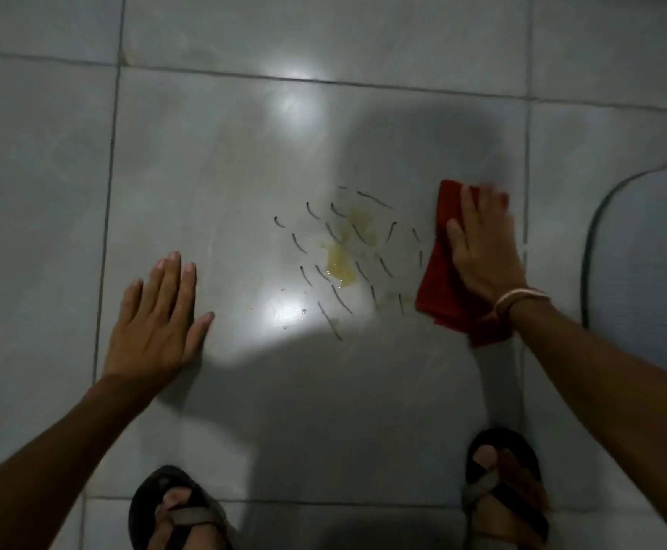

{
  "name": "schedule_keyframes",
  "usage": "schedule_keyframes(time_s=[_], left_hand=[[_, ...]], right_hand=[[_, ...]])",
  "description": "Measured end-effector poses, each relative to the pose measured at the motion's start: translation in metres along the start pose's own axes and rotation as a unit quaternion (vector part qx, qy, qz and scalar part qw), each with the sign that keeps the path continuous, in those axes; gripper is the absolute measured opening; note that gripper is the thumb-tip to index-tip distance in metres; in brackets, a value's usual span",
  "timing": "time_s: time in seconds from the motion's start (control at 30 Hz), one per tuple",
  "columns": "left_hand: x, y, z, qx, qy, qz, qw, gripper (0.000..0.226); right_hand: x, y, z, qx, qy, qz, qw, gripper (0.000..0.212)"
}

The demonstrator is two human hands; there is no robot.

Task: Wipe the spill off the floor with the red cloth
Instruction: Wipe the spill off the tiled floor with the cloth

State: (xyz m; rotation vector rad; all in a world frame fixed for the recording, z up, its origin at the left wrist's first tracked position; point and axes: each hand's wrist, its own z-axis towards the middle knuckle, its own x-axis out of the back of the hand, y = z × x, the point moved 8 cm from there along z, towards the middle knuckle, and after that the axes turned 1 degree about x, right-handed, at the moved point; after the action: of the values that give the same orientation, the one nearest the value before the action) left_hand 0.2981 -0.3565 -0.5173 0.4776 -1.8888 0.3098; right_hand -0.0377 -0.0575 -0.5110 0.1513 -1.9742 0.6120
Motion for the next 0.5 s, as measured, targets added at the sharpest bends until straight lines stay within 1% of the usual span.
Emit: schedule_keyframes(time_s=[0.07,0.17,0.27,0.33,0.37,0.4,0.43,0.47,0.5], left_hand=[[-0.017,-0.006,0.000,-0.001,0.054,-0.023,0.998,0.076],[-0.026,-0.010,-0.001,0.002,0.125,-0.049,0.991,0.073],[-0.028,-0.012,0.000,-0.012,0.154,-0.044,0.987,0.072],[-0.026,-0.014,0.001,-0.008,0.159,-0.046,0.986,0.071],[-0.026,-0.014,0.001,-0.006,0.159,-0.047,0.986,0.070],[-0.026,-0.013,0.000,-0.005,0.157,-0.050,0.986,0.070],[-0.025,-0.013,-0.001,-0.004,0.157,-0.055,0.986,0.069],[-0.024,-0.014,0.000,-0.001,0.159,-0.060,0.985,0.068],[-0.023,-0.014,-0.001,0.003,0.162,-0.064,0.985,0.067]], right_hand=[[-0.011,-0.018,0.030,0.046,0.050,-0.060,0.996,0.065],[-0.024,-0.085,0.065,0.121,0.096,-0.105,0.982,0.065],[-0.036,-0.163,0.080,0.185,0.115,-0.085,0.972,0.057],[-0.050,-0.210,0.063,0.247,0.123,-0.052,0.960,0.052],[-0.065,-0.229,0.044,0.295,0.116,-0.044,0.947,0.052],[-0.086,-0.245,0.017,0.352,0.089,-0.066,0.929,0.056],[-0.111,-0.253,-0.016,0.409,0.041,-0.116,0.904,0.062],[-0.134,-0.251,-0.053,0.461,-0.010,-0.166,0.872,0.064],[-0.149,-0.236,-0.090,0.499,-0.056,-0.190,0.843,0.063]])
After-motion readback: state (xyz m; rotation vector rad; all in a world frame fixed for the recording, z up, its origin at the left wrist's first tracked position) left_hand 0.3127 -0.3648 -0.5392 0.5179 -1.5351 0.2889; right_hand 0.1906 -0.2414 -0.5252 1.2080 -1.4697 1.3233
